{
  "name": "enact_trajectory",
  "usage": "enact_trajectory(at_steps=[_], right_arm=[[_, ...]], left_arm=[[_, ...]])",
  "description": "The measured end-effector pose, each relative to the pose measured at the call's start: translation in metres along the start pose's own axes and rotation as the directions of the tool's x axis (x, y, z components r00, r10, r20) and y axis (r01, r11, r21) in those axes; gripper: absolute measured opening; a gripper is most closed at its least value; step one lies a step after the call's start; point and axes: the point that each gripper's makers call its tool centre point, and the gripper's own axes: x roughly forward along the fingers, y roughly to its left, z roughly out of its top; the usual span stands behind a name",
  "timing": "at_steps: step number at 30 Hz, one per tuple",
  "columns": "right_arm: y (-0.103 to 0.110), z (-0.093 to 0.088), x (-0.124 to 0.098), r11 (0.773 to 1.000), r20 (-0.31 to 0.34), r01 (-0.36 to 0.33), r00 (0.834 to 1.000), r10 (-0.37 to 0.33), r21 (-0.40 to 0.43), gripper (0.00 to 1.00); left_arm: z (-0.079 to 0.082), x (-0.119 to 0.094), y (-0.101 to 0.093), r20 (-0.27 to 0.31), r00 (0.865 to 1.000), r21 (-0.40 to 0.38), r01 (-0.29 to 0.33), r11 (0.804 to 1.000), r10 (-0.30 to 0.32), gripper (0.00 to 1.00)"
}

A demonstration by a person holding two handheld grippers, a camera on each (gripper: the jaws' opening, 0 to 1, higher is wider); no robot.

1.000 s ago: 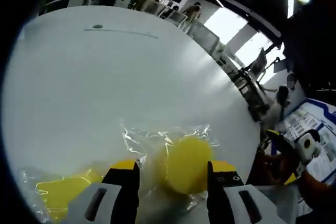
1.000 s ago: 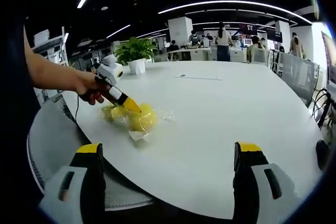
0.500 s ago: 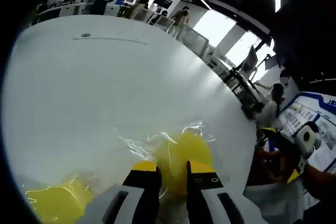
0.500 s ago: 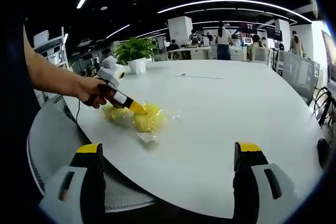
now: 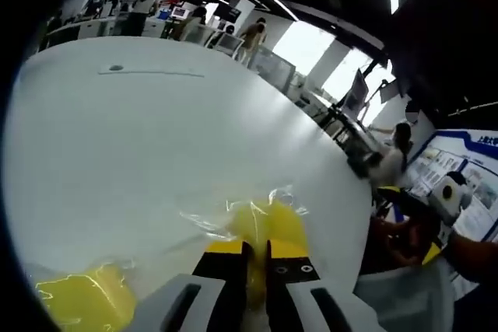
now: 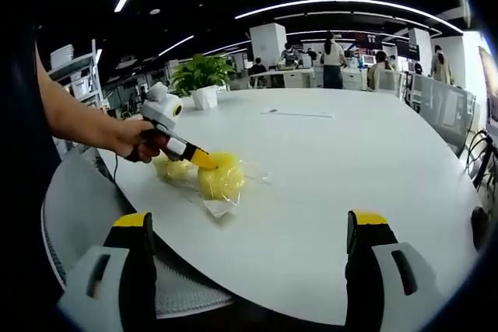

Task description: Compare the silicone blocks by pressing each to a similar depth, holding the contact briefly, and releasing to observe deformation and rebound differences across the visible hardness samples.

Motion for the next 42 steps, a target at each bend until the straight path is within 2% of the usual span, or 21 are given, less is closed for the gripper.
enact_trajectory(at_steps=[3, 8, 12, 14, 18, 23, 29, 32, 34, 38, 42], right_arm=[[0.000, 0.003, 0.001, 1.000, 0.007, -0.002, 1.000, 0.002, 0.002, 0.97], [0.007, 0.014, 0.002, 1.000, 0.020, -0.017, 1.000, 0.017, -0.009, 0.97], [0.011, 0.018, 0.003, 1.000, 0.026, -0.028, 0.999, 0.028, -0.013, 0.97], [0.012, 0.020, 0.004, 0.999, 0.027, -0.033, 0.999, 0.034, -0.011, 0.97], [0.015, 0.023, 0.006, 0.999, 0.025, -0.044, 0.999, 0.044, -0.015, 0.97], [0.019, 0.034, 0.009, 0.998, 0.043, -0.057, 0.997, 0.057, -0.017, 0.97], [0.019, 0.049, 0.015, 0.998, 0.079, -0.069, 0.995, 0.068, 0.012, 0.97], [0.023, 0.054, 0.017, 0.997, 0.082, -0.076, 0.994, 0.075, 0.003, 0.97], [0.026, 0.057, 0.017, 0.996, 0.079, -0.087, 0.993, 0.087, -0.006, 0.97], [0.024, 0.070, 0.015, 0.995, 0.086, -0.096, 0.992, 0.098, -0.020, 0.97], [0.024, 0.086, 0.015, 0.994, 0.114, -0.105, 0.988, 0.106, -0.018, 0.97]], left_arm=[[0.002, -0.002, -0.002, 0.017, 1.000, -0.020, 0.022, 1.000, -0.022, 0.03], [0.002, -0.006, -0.008, 0.045, 0.998, 0.005, 0.033, 0.999, -0.033, 0.02], [0.002, -0.013, -0.010, 0.092, 0.994, 0.023, 0.050, 0.998, -0.052, 0.01], [0.003, -0.016, -0.016, 0.110, 0.988, 0.031, 0.101, 0.994, -0.104, 0.01], [0.005, -0.021, -0.019, 0.122, 0.985, 0.028, 0.118, 0.993, -0.121, 0.00], [0.014, -0.029, -0.025, 0.169, 0.975, 0.033, 0.141, 0.989, -0.145, 0.00], [0.029, -0.044, -0.030, 0.238, 0.958, 0.035, 0.157, 0.987, -0.161, 0.00], [0.036, -0.052, -0.040, 0.252, 0.946, 0.024, 0.204, 0.979, -0.204, 0.00], [0.044, -0.061, -0.051, 0.282, 0.931, 0.069, 0.221, 0.973, -0.231, 0.00], [0.063, -0.078, -0.063, 0.348, 0.901, 0.081, 0.247, 0.966, -0.259, 0.00], [0.076, -0.094, -0.069, 0.372, 0.889, 0.124, 0.239, 0.963, -0.268, 0.00]])
